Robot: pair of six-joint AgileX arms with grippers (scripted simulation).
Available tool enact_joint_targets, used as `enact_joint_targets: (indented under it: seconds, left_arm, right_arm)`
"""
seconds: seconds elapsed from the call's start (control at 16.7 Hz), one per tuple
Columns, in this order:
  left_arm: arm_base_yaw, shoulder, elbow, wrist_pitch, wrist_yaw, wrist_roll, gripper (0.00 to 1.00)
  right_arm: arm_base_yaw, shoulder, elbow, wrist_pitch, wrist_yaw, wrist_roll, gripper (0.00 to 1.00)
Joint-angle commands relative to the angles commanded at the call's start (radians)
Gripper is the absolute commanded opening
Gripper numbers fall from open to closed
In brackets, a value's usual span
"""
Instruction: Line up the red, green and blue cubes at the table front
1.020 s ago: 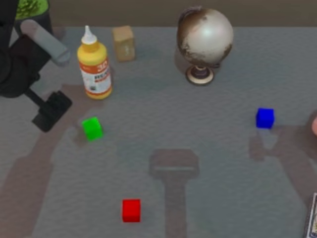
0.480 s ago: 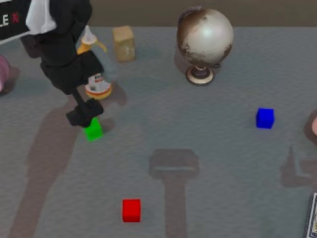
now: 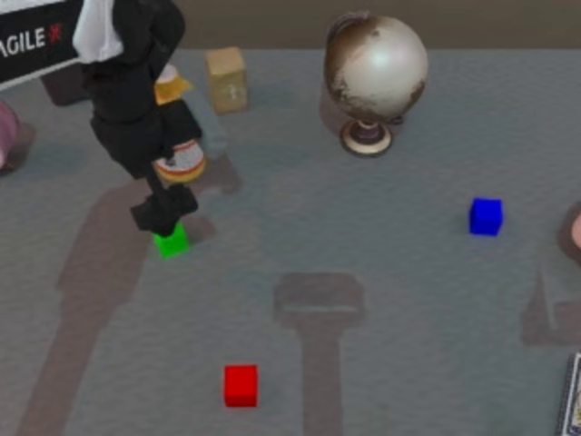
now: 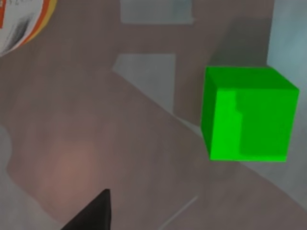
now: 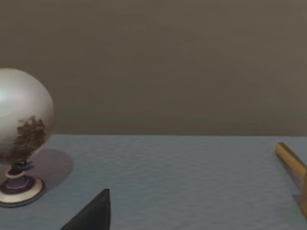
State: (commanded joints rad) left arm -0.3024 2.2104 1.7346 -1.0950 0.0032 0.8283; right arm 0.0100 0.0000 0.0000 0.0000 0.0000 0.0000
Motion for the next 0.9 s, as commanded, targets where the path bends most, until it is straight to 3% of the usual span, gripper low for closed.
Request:
enact_joint_targets:
  seconds: [0.24, 0.6, 0.84, 0.9]
  left_arm:
    - [0.002, 0.019, -0.025, 0.041, 0.0, 0.002, 1.0]
    - [0.001, 0.108, -0.136, 0.248, 0.001, 0.002, 1.0]
    - [0.001, 0.114, -0.142, 0.257, 0.001, 0.002, 1.0]
    - [0.001, 0.114, -0.142, 0.257, 0.001, 0.002, 0.92]
  right_arm:
    - [0.0, 0.0, 0.0, 0.0, 0.0, 0.0, 1.0]
    - [0.0, 0.0, 0.0, 0.0, 0.0, 0.0, 1.0]
    - [0.0, 0.0, 0.0, 0.0, 0.0, 0.0, 1.0]
    - [0.0, 0.0, 0.0, 0.0, 0.0, 0.0, 1.0]
